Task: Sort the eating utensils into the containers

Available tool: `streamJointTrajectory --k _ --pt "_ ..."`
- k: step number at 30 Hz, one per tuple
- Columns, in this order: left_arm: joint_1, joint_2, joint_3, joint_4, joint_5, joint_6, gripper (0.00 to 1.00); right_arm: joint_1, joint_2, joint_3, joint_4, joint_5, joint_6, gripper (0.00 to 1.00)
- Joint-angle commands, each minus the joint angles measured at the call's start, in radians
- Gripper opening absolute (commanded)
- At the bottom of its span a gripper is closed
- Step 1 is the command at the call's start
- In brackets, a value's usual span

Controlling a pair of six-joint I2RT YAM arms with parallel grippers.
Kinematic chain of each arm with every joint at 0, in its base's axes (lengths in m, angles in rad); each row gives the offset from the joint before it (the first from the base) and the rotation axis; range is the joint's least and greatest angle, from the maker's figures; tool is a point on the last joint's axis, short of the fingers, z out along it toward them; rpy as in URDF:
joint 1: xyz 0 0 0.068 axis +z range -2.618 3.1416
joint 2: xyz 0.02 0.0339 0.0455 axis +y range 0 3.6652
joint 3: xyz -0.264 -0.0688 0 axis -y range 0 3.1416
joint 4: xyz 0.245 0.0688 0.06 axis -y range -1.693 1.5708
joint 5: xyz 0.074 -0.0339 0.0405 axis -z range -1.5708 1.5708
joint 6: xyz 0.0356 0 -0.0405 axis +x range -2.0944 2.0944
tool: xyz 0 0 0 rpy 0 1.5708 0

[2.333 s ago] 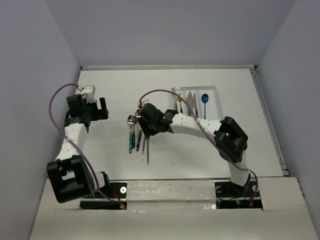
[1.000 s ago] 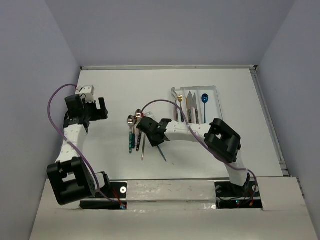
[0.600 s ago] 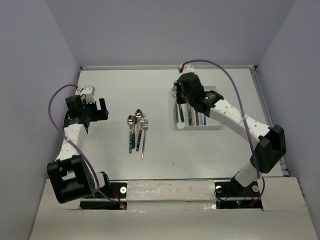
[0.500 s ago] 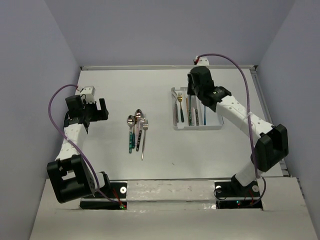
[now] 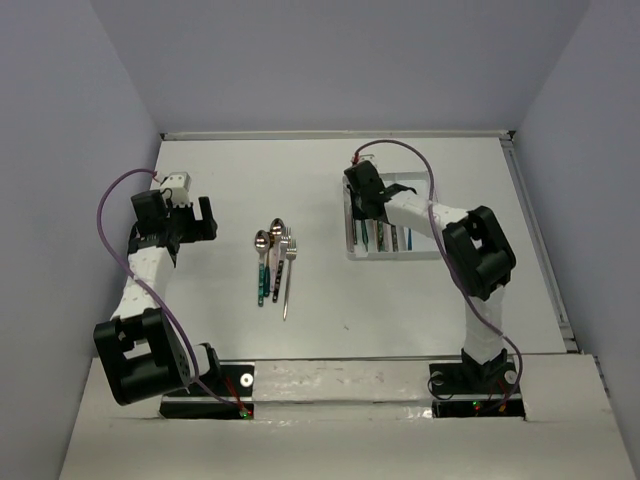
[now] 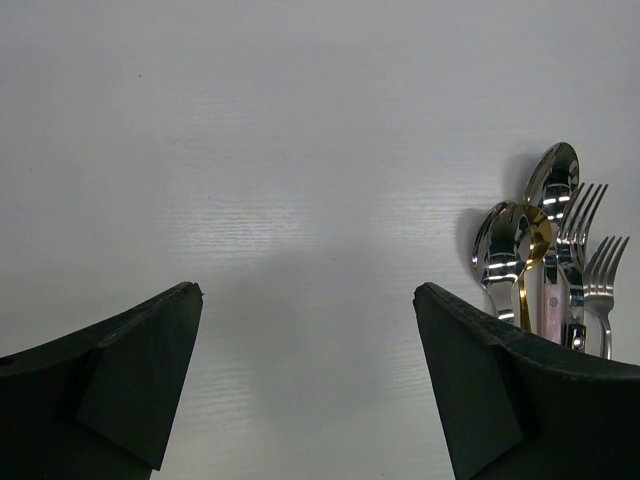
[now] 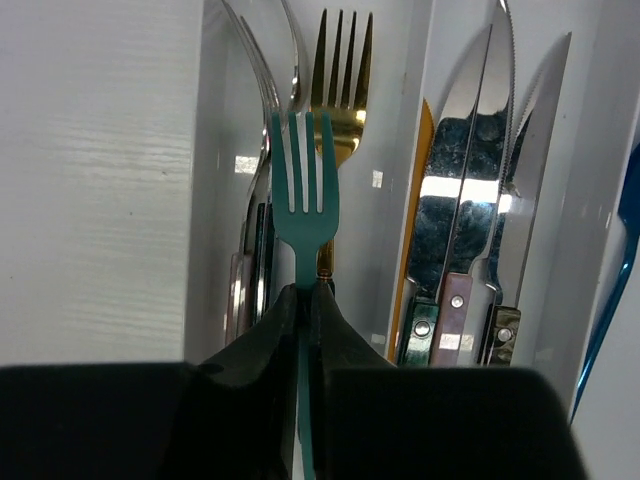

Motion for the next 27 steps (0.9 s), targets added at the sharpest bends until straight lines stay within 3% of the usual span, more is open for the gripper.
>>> streamJointTrajectory --k 1,2,3,7,11,15,16,19,27 --pt "0.005 0.0 -0.009 0.03 0.024 0.011 0.99 -0.017 0.012 0.06 0.027 0.019 0.021 0.17" --pt "0.008 0.0 -0.009 0.032 0.025 0.01 0.99 -0.017 0.017 0.06 0.027 0.011 0.014 0.21" --pt "0.006 -0.001 -0.008 0.032 0.024 0.011 0.99 -0.017 0.02 0.062 0.024 0.005 0.01 0.34" --pt "0.006 -0.001 -0.009 0.032 0.024 0.011 0.99 -0.017 -0.004 0.062 -0.008 -0.012 -0.002 0.49" --pt "0.008 -0.001 -0.009 0.032 0.027 0.011 0.99 0.008 -0.069 0.063 -0.06 0.034 -0.012 0.52" --pt "0.006 -0.006 -0.009 0.033 0.025 0.011 0.99 0.152 -0.113 0.097 -0.149 0.073 -0.001 0.55" --pt "0.006 -0.007 -0.009 0.033 0.025 0.011 0.99 0.236 -0.112 0.1 -0.157 0.057 0.013 0.56" --pt "0.008 -0.01 -0.011 0.035 0.022 0.011 0.99 0.368 -0.055 0.146 -0.183 -0.099 0.08 0.6" --pt "0.012 -0.029 -0.016 0.037 0.025 0.011 0.99 0.454 0.167 0.361 -0.316 -0.096 0.096 0.63"
